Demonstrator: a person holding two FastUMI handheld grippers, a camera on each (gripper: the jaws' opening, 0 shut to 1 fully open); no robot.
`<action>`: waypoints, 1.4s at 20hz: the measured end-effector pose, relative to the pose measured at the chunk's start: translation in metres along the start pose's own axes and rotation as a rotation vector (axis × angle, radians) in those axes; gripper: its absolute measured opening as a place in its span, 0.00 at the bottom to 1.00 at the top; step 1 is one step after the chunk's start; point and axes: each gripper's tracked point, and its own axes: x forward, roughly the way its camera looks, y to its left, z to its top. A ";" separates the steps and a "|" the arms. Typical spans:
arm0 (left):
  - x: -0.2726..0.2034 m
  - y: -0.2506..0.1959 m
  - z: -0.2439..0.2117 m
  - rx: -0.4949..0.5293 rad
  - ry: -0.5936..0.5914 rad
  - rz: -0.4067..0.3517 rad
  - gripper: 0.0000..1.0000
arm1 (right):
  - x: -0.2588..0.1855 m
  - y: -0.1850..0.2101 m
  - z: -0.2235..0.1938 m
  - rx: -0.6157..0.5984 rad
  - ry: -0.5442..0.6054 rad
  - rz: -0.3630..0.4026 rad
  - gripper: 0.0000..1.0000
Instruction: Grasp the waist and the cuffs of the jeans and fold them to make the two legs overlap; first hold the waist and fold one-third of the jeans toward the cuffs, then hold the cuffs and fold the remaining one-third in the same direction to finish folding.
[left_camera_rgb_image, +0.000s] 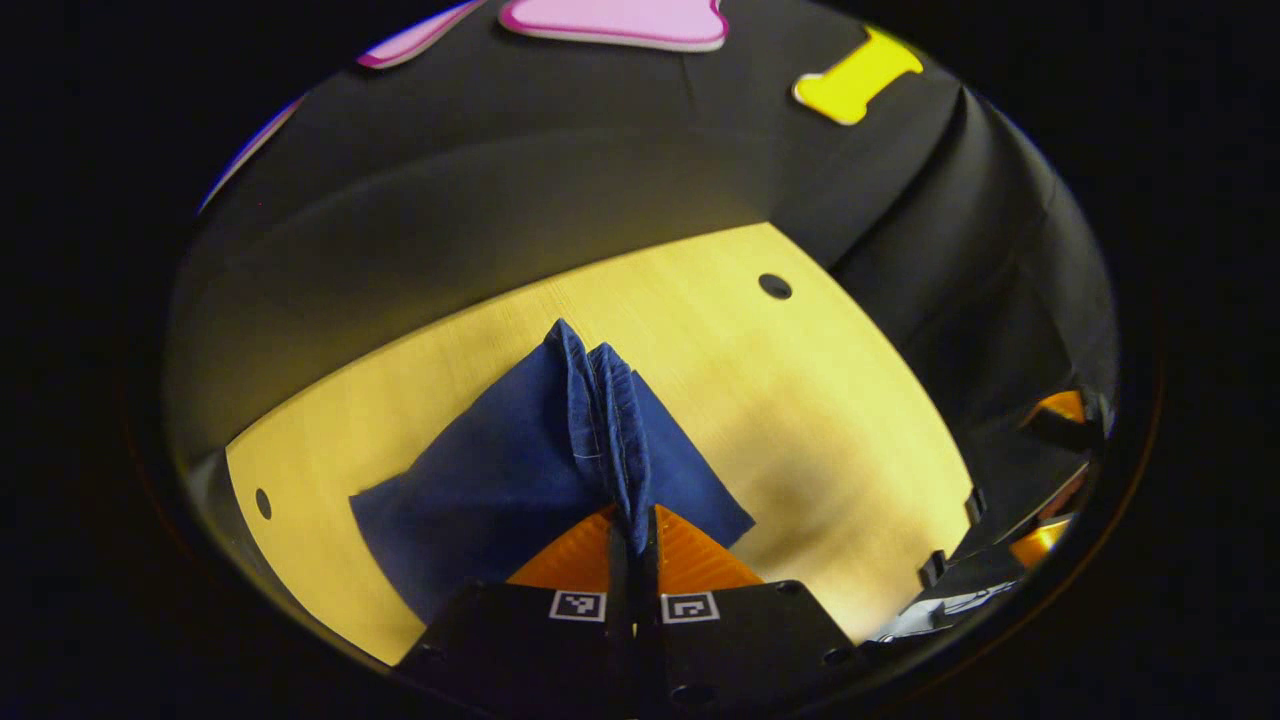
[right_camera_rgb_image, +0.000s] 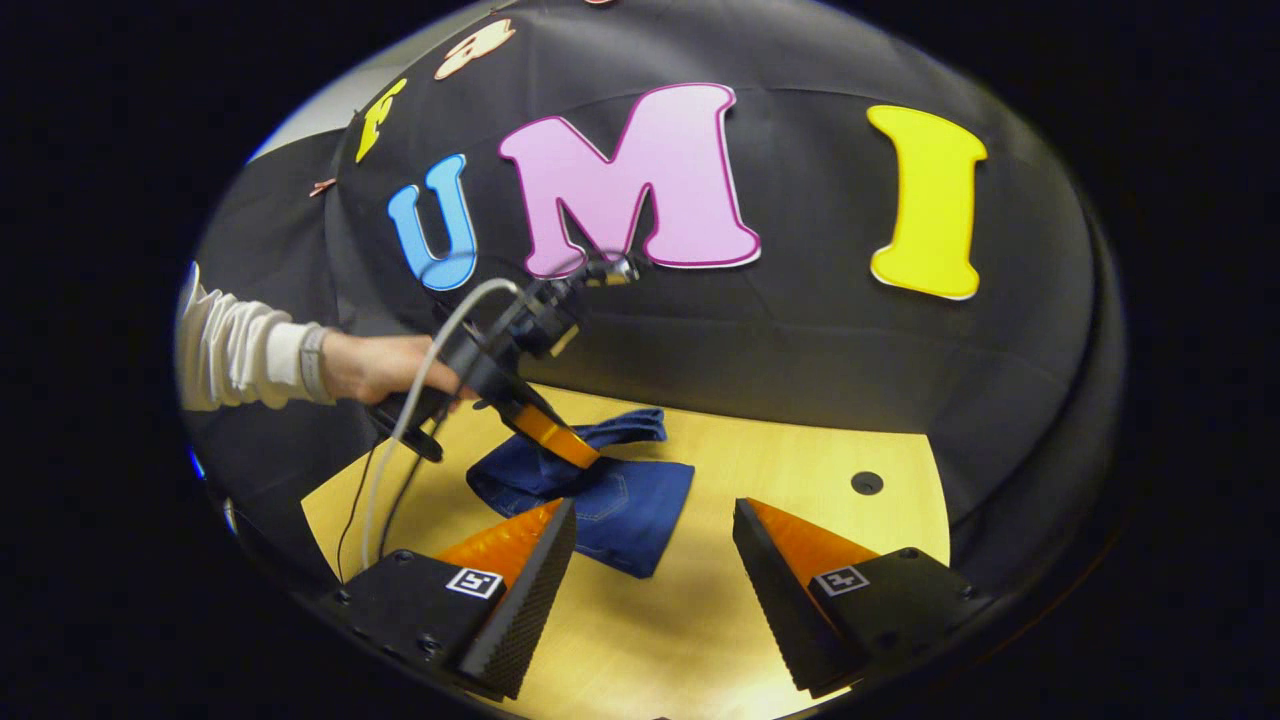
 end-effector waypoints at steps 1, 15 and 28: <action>0.017 -0.002 -0.006 0.023 0.019 0.022 0.06 | -0.006 -0.007 -0.004 0.006 0.004 -0.010 0.96; 0.073 -0.046 -0.030 -0.047 0.013 0.000 0.51 | -0.023 -0.034 -0.026 0.044 0.029 -0.019 0.96; -0.252 -0.100 -0.049 -0.008 -0.716 0.028 0.96 | -0.098 0.064 0.062 -0.083 -0.213 -0.214 0.98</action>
